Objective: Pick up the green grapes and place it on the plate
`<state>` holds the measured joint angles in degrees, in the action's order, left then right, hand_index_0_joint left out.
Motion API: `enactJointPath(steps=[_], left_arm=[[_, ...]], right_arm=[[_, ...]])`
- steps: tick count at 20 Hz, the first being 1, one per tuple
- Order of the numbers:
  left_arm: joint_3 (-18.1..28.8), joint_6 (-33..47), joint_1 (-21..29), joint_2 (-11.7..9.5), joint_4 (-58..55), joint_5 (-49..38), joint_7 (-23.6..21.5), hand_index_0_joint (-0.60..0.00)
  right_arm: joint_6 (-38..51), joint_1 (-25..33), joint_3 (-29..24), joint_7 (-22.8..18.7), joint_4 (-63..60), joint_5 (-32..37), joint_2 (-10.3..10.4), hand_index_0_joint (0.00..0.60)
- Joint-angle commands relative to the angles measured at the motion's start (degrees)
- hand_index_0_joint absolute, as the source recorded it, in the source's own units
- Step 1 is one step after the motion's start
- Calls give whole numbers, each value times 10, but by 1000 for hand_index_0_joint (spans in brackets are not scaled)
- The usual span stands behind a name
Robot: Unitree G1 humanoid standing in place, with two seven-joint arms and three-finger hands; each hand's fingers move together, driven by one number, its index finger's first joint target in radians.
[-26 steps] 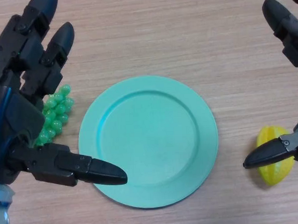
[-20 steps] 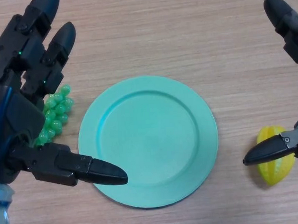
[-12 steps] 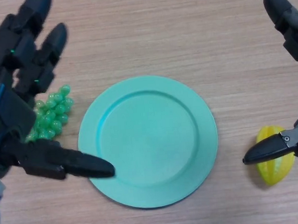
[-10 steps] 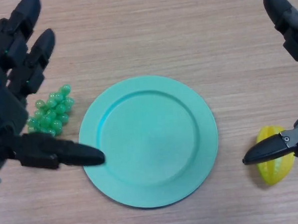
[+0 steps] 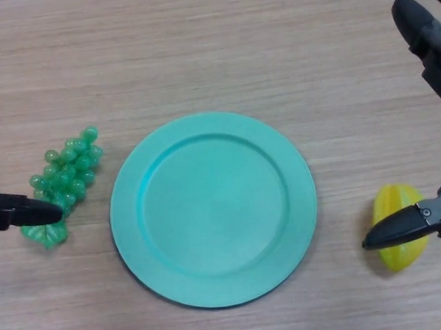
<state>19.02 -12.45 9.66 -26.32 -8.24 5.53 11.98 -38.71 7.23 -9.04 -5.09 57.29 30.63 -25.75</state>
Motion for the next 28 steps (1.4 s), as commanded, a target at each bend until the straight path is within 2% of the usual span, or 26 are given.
enactJointPath(steps=[1, 4, 9, 14, 19, 23, 25, 26, 27, 28], left_arm=[[40, 101, 29, -47, 10, 24, -39, 0], [11, 136, 40, -56, 78, 82, -52, 0], [-27, 201, 52, -55, 164, 175, -79, 0], [-61, 295, 87, -59, 268, 241, -129, 0], [-73, 328, 97, -52, 313, 251, -154, 0], [-64, 322, 93, -37, 310, 196, -172, 0], [-62, 320, 92, -36, 311, 187, -178, -199], [-60, 318, 92, -35, 311, 180, -184, -350], [-59, 316, 92, -36, 313, 175, -192, -449], [-56, 314, 94, -38, 319, 161, -213, -592]], right_arm=[[98, 8, -42, -16, 27, 17, -25, 0], [107, 2, -44, -18, 27, 19, -30, 0], [115, -10, -51, -15, 27, 21, -32, 0], [128, -23, -59, -21, 27, 32, -40, 0], [142, -32, -63, -34, 27, 46, -60, 0], [153, -37, -64, -41, 27, 52, -68, 0], [155, -39, -64, -43, 27, 51, -70, 0], [157, -40, -63, -44, 27, 52, -73, 0], [159, -42, -61, -46, 27, 52, -74, 0], [163, -43, -55, -53, 27, 51, -79, 0]])
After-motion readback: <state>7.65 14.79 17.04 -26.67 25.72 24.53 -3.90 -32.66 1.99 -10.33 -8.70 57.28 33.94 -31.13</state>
